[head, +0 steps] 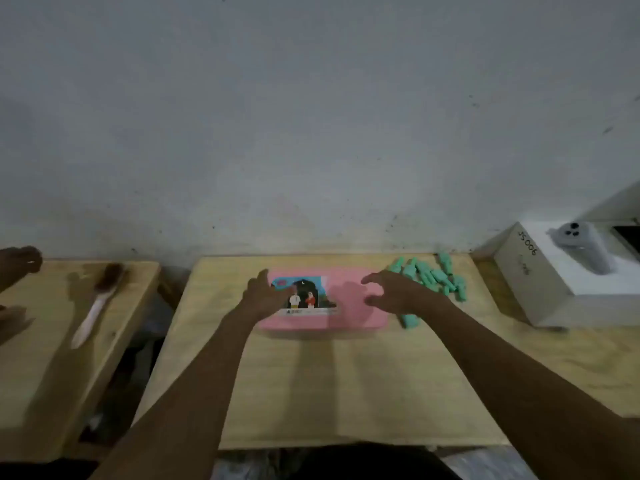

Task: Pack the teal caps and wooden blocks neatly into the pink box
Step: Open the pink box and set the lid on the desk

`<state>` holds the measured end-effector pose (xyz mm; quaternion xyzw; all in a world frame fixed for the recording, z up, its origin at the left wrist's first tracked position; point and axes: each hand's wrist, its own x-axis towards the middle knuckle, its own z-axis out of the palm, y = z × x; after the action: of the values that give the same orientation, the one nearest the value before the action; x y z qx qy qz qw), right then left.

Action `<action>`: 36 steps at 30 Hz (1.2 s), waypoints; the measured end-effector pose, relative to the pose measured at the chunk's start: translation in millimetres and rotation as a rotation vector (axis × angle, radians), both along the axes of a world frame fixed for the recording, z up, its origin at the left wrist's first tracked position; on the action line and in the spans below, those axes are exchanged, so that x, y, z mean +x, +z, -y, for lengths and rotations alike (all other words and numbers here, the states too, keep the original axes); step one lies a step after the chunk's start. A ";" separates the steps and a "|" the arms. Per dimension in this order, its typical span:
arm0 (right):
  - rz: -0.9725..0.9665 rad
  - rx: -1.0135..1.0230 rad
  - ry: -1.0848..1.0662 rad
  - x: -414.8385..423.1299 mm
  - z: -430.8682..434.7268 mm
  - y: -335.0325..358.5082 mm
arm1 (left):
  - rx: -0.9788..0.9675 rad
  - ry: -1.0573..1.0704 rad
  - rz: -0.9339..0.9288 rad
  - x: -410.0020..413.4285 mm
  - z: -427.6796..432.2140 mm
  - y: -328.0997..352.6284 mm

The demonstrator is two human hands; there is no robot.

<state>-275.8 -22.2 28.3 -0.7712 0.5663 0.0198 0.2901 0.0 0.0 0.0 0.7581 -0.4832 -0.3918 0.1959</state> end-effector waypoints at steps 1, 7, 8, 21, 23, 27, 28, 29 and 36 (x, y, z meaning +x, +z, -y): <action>-0.052 0.039 0.019 -1.5 -6.0 -9.3 | 0.074 0.016 0.036 -2.0 -10.2 -8.5; -0.294 -0.074 0.182 -4.7 -15.1 -51.8 | -0.051 0.169 -0.114 15.7 -26.0 -79.1; -0.327 -0.130 0.176 -3.0 -15.7 -51.9 | -0.073 0.213 -0.136 10.6 -32.0 -65.3; -0.553 -0.099 0.355 11.5 0.5 -40.7 | -0.121 0.266 -0.419 12.2 -45.9 -57.0; -0.535 -0.063 0.381 10.6 7.9 -38.4 | -0.125 0.282 -0.427 12.2 -47.3 -58.9; -0.498 0.019 0.383 8.3 24.5 -26.2 | -0.116 0.339 -0.496 13.6 -52.3 -66.9; -0.490 0.039 0.371 7.6 28.4 -21.5 | -0.115 0.352 -0.525 12.8 -55.1 -68.5; -0.483 0.051 0.364 7.4 31.9 -16.5 | -0.117 0.358 -0.551 11.7 -58.1 -71.0; -0.485 0.095 0.338 8.7 35.9 -10.2 | -0.159 0.342 -0.593 -9.0 -69.6 -80.9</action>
<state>-267.1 -58.0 18.1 -0.8128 0.4812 0.2779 0.1748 -9.0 69.6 -80.9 0.6637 -0.3005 -0.5174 0.4489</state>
